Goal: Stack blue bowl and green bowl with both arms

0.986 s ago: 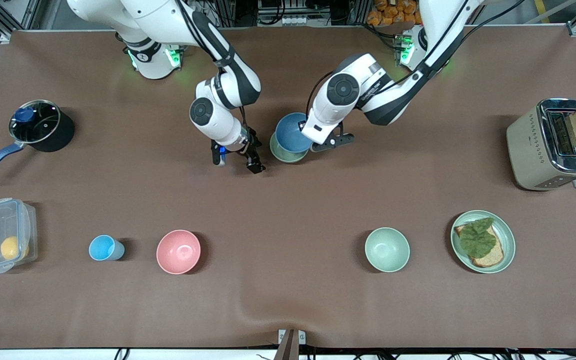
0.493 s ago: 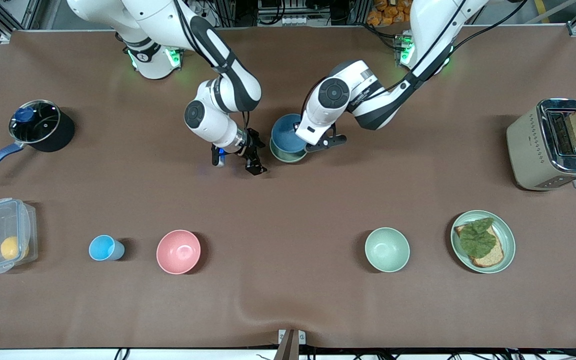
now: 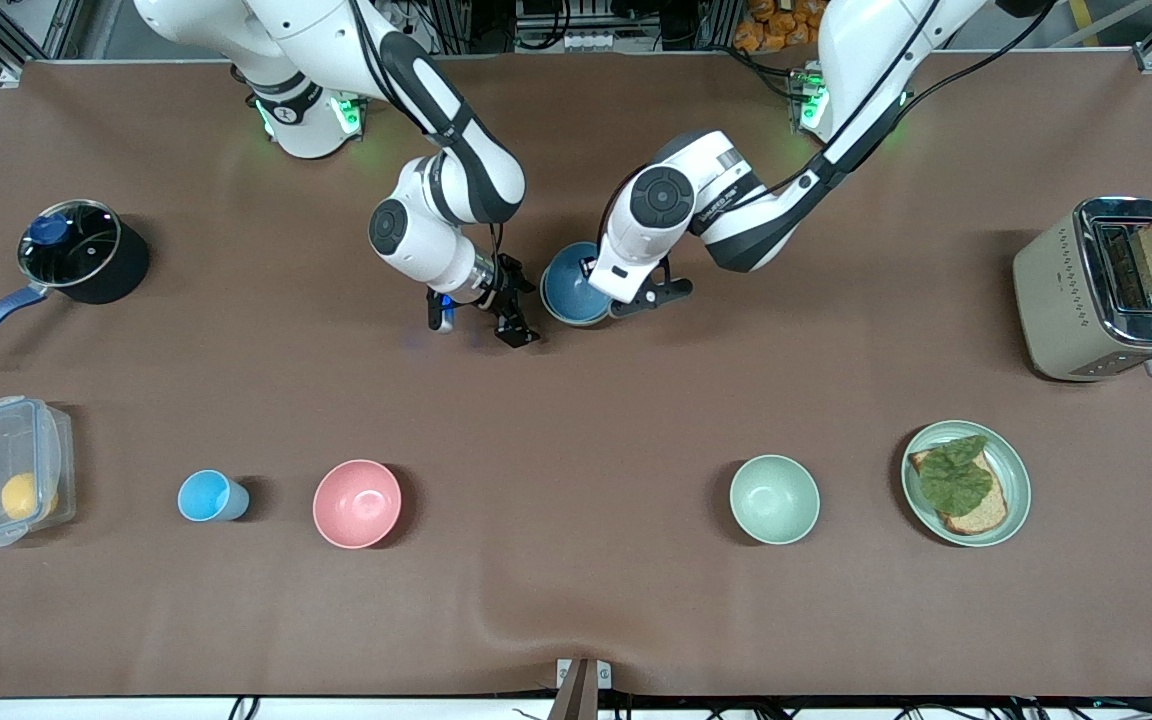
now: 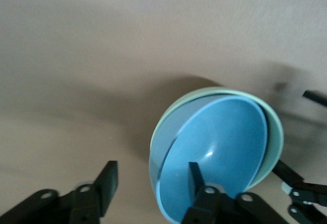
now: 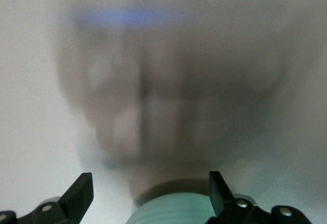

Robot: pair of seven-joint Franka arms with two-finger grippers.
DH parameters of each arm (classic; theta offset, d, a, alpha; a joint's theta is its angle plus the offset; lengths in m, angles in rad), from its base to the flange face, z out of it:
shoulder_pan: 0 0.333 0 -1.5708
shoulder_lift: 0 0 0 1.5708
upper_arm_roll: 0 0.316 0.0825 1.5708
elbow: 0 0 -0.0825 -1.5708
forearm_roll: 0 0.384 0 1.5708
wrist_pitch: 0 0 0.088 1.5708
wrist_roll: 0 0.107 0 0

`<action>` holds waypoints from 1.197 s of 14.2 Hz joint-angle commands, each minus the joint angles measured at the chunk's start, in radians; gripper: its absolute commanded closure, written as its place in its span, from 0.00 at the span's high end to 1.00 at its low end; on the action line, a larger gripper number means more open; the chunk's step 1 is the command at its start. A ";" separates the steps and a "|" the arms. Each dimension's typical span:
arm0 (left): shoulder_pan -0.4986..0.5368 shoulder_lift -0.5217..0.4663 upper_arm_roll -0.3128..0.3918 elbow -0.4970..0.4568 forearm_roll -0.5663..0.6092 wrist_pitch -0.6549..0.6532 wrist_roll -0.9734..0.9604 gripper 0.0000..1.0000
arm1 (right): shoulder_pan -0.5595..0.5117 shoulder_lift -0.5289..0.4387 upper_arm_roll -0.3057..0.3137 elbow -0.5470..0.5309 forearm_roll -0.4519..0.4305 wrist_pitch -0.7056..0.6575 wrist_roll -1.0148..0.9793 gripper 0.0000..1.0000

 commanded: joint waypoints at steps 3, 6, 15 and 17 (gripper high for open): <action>0.000 -0.002 0.037 0.227 0.121 -0.208 -0.002 1.00 | -0.011 -0.029 -0.001 0.000 0.045 -0.050 -0.099 1.00; 0.038 -0.021 0.044 0.324 0.202 -0.327 0.081 1.00 | -0.017 -0.042 -0.007 -0.006 0.035 -0.055 -0.112 1.00; 0.296 -0.072 0.041 0.464 0.199 -0.490 0.547 1.00 | -0.126 -0.083 -0.100 -0.015 -0.058 -0.214 -0.347 1.00; 0.370 -0.123 0.042 0.464 0.193 -0.498 0.631 1.00 | -0.126 -0.114 -0.168 -0.011 -0.125 -0.314 -0.347 1.00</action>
